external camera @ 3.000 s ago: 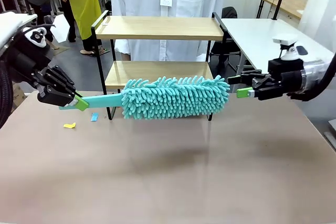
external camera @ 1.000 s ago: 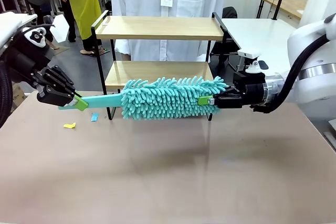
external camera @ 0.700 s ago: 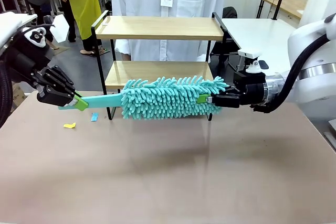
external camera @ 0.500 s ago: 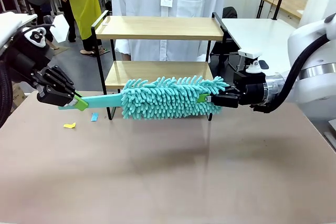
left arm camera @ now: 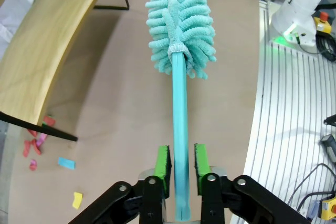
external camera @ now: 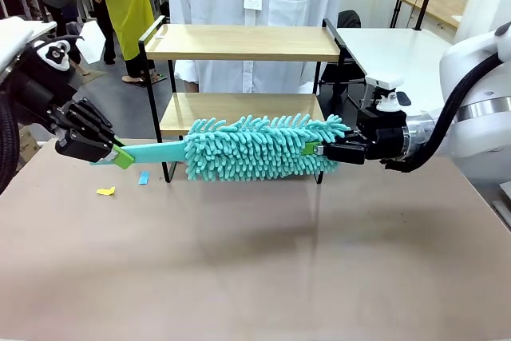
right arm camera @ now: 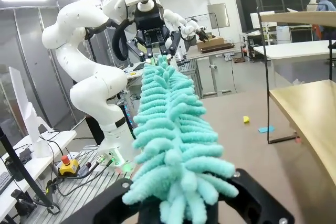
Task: Clean the shelf.
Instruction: Hand the Duster back to the human.
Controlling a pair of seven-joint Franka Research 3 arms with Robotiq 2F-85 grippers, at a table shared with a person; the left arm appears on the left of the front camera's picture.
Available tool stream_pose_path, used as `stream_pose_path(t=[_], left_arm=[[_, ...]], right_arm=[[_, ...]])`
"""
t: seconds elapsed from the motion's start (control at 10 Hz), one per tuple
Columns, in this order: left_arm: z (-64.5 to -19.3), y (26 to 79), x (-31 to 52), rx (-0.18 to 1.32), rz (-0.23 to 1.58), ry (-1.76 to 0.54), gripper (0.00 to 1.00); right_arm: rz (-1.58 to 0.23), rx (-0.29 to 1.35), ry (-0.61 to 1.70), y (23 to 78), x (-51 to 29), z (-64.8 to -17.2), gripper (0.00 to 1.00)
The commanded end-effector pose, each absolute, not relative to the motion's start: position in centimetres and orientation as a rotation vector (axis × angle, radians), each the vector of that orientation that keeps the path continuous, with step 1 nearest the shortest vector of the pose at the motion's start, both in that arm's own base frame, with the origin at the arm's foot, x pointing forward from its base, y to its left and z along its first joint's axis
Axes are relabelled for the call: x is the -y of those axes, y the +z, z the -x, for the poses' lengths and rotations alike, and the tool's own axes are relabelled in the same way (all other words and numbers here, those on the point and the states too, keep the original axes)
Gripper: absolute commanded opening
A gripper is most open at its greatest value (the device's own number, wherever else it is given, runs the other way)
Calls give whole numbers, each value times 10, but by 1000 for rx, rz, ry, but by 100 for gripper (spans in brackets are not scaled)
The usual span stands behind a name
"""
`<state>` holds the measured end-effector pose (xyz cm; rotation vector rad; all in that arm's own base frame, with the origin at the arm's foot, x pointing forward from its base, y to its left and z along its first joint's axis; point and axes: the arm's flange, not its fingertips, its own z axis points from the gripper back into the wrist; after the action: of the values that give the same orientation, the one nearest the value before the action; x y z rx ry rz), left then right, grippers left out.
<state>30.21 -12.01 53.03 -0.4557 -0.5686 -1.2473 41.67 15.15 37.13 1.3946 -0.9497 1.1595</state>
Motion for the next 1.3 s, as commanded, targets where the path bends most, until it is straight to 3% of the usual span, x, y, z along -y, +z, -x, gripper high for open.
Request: stream_pose_path(t=[0.0, 0.1, 0.2, 0.6, 1.0, 1.1, 1.2], left_arm=[[-299, 537, 112, 626, 510, -1219, 100], [-298, 543, 101, 671, 568, -1205, 74], [-297, 549, 86, 722, 638, -1196, 100], [-285, 554, 7, 893, 777, -1113, 100], [-286, 565, -18, 907, 776, -1090, 100], [-286, 565, -18, 907, 776, -1090, 100], [-286, 565, -18, 907, 776, -1090, 100]], right_arm=[[-1383, 950, 1164, 373, -152, -417, 0], [-1383, 950, 1164, 373, -152, -417, 0], [-1383, 950, 1164, 373, -152, -417, 0], [-1383, 950, 1164, 373, -152, -417, 0], [-1383, 950, 1164, 373, -152, -417, 0], [-1389, 948, 1159, 370, -152, -417, 16], [-1390, 1014, 1150, 396, -146, -414, 16]])
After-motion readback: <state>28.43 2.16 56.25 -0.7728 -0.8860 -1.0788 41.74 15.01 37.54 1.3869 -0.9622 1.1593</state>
